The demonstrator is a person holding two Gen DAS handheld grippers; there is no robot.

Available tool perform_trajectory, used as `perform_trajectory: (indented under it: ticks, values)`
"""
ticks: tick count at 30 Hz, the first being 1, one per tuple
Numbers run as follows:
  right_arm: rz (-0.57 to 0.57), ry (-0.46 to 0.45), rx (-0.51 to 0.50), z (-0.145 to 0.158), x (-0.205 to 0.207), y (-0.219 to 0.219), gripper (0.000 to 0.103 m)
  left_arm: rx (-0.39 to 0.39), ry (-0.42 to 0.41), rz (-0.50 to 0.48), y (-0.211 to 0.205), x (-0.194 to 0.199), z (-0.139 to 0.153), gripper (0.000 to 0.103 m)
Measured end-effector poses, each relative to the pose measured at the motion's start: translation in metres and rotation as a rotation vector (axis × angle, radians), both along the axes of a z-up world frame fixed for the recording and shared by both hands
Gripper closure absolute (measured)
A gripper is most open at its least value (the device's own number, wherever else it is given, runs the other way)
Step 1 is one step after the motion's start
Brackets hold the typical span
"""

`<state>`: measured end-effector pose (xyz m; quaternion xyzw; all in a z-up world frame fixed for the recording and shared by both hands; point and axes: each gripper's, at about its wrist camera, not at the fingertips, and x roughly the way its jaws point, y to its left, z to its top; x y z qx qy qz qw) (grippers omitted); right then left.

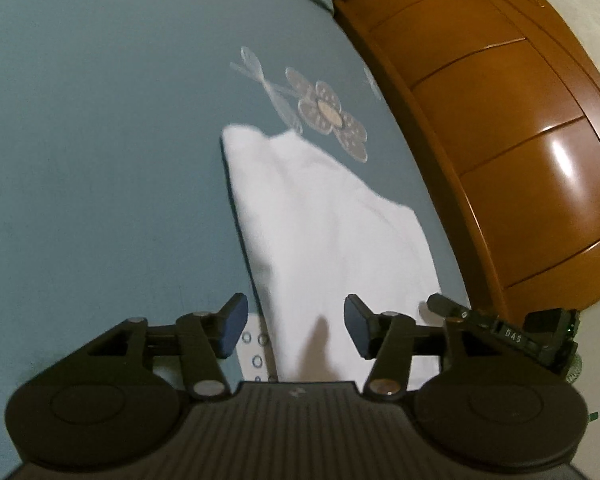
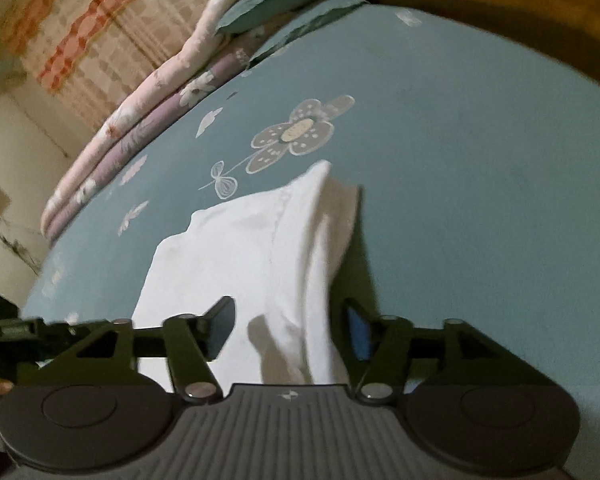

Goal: Fold clothes

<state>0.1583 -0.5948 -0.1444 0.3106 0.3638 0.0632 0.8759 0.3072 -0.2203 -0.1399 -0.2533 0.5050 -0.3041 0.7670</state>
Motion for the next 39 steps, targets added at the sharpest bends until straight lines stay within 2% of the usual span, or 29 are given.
perform_trajectory:
  ticks: [5, 9, 11, 12, 14, 15, 16, 18, 24, 28, 31, 36, 39]
  values:
    - [-0.021, -0.018, 0.177, -0.016, -0.002, -0.018, 0.037, -0.058, 0.036, -0.032, -0.013, 0.006, -0.016, 0.048]
    - [0.016, -0.025, 0.23, -0.023, 0.009, -0.017, 0.036, -0.112, 0.035, -0.043, -0.022, 0.012, -0.022, 0.038]
    - [0.041, -0.029, 0.247, -0.025, 0.017, -0.013, 0.036, -0.126, 0.032, -0.045, -0.024, 0.014, -0.023, 0.037]
    - [0.051, -0.029, 0.235, -0.025, 0.021, -0.009, 0.037, -0.125, 0.024, -0.047, -0.024, 0.013, -0.023, 0.039]
    - [0.07, -0.028, 0.2, -0.024, 0.027, -0.001, 0.047, -0.081, -0.008, -0.054, -0.025, 0.01, -0.021, 0.056]
    - [0.073, -0.016, 0.15, -0.022, 0.029, 0.004, 0.065, -0.048, -0.027, -0.055, -0.026, 0.008, -0.02, 0.074]
    - [0.066, -0.007, 0.101, -0.02, 0.029, 0.007, 0.078, -0.03, -0.039, -0.053, -0.025, 0.006, -0.018, 0.078]
    - [0.051, -0.015, 0.087, -0.016, 0.028, 0.007, 0.081, -0.044, -0.057, -0.051, -0.024, 0.004, -0.014, 0.084]
    - [0.048, -0.061, -0.03, 0.013, 0.03, 0.014, 0.085, -0.039, -0.173, -0.107, -0.043, 0.002, 0.016, 0.088]
    - [0.046, -0.116, -0.116, 0.043, 0.032, 0.01, 0.085, -0.078, -0.201, -0.123, -0.056, 0.006, 0.027, 0.088]
    - [0.038, -0.125, -0.177, 0.06, 0.036, -0.002, 0.085, -0.098, -0.205, -0.135, -0.068, 0.011, 0.03, 0.088]
    - [-0.003, -0.084, -0.231, 0.06, 0.042, -0.025, 0.084, -0.089, -0.205, -0.165, -0.087, 0.017, 0.023, 0.088]
    - [-0.033, -0.048, -0.265, 0.053, 0.04, -0.033, 0.083, -0.051, -0.196, -0.177, -0.094, 0.023, 0.016, 0.088]
